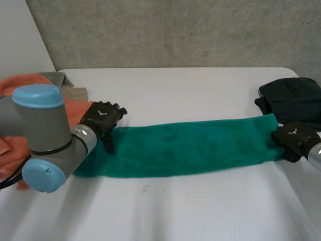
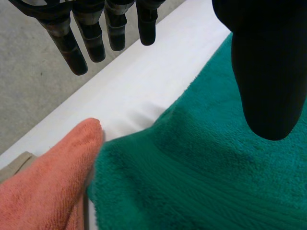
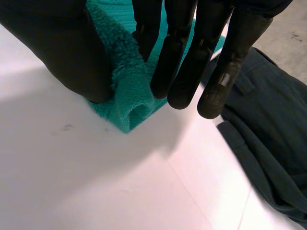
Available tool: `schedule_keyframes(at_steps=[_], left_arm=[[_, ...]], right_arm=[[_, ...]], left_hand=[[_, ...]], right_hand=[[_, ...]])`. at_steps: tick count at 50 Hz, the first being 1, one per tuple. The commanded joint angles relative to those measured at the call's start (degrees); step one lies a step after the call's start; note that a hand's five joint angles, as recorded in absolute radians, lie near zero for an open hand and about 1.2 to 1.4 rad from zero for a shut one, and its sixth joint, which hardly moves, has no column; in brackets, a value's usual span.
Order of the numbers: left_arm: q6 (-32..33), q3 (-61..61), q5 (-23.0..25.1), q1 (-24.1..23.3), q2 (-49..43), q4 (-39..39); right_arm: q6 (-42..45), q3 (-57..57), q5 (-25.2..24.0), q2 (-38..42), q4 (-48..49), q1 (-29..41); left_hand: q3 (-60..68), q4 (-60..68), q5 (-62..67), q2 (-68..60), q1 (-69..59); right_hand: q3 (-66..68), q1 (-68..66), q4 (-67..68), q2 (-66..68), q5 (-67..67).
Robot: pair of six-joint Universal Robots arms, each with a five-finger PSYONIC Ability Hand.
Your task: Fold the laundry.
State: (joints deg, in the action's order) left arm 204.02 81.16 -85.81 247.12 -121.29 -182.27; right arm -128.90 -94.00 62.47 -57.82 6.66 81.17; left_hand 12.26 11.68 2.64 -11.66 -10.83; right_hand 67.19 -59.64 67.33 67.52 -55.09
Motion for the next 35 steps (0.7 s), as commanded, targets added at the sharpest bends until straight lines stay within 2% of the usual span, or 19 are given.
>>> schedule_keyframes(at_steps=[1,8,12,16,18,19,26,27,30,31,34,35], left_arm=[[-2.22,1.45,0.03,-0.50,4.39,-0.28],[-4.42,4.70,0.12,-0.41,9.49,-2.03],[-4.51,7.16,0.29,-0.41,11.77,-2.21],[-4.51,9.19,0.30,-0.41,13.45,-2.39],[-4.51,9.80,0.30,-0.41,13.89,-2.56],[-4.51,10.33,0.30,-0.41,14.50,-2.65],[-4.51,11.65,0.30,0.03,16.44,-2.74],[-4.51,12.00,0.30,0.20,17.05,-2.74],[-4.51,12.44,0.30,0.38,17.84,-2.74],[-4.51,12.79,0.30,0.46,18.11,-2.74],[-4.59,13.32,0.30,0.64,18.55,-2.74],[-4.51,13.58,0.21,0.64,18.63,-2.74]], right_arm=[[-0.47,-0.22,1.07,-0.28,1.16,-3.03],[0.93,0.31,3.70,-3.43,0.55,-13.57],[4.97,1.01,6.26,-6.34,0.63,-16.22],[7.70,1.19,7.49,-7.04,0.63,-15.00],[7.35,1.28,7.49,-7.83,0.63,-11.93],[6.05,1.45,7.49,-8.96,0.72,-7.30],[-0.12,1.63,6.96,-14.60,2.12,10.03],[-0.47,1.80,6.70,-15.04,3.26,15.37],[-0.30,2.24,6.44,-14.34,6.16,24.09],[-0.12,2.68,6.26,-12.86,8.52,29.34],[0.49,3.56,6.00,-9.08,11.87,37.02],[1.54,4.35,6.00,-6.28,13.10,41.48]], left_hand=[[-2.22,-1.64,-2.59,1.62,0.78],[-2.22,-1.64,-2.59,1.62,0.78],[-2.26,-1.68,-2.64,1.66,0.83],[-2.26,-1.68,-2.64,1.66,0.83],[-2.26,-1.68,-2.64,1.66,0.83],[-2.26,-1.68,-2.64,1.66,0.83],[-2.26,-1.68,-2.64,1.66,0.83],[-2.26,-1.68,-2.64,1.66,0.83],[-2.26,-1.68,-2.64,1.66,0.83],[-2.26,-1.68,-2.64,1.66,0.83],[-2.26,-1.68,-2.64,1.66,0.83],[-2.26,-1.68,-2.64,1.66,0.83]], right_hand=[[12.81,-20.36,12.67,12.48,-14.91],[12.81,-20.36,12.67,12.48,-14.91],[12.81,-20.36,12.67,12.48,-14.91],[12.81,-20.36,12.67,12.48,-14.91],[12.81,-20.36,12.67,12.48,-14.91],[12.81,-20.36,12.67,12.48,-14.91],[12.81,-20.36,12.67,12.48,-14.91],[12.81,-20.36,12.67,12.48,-14.91],[12.81,-20.36,12.67,12.48,-14.91],[12.81,-20.36,12.67,12.48,-14.91],[12.81,-20.36,12.67,12.48,-14.91],[12.81,-20.36,12.67,12.48,-14.91]])
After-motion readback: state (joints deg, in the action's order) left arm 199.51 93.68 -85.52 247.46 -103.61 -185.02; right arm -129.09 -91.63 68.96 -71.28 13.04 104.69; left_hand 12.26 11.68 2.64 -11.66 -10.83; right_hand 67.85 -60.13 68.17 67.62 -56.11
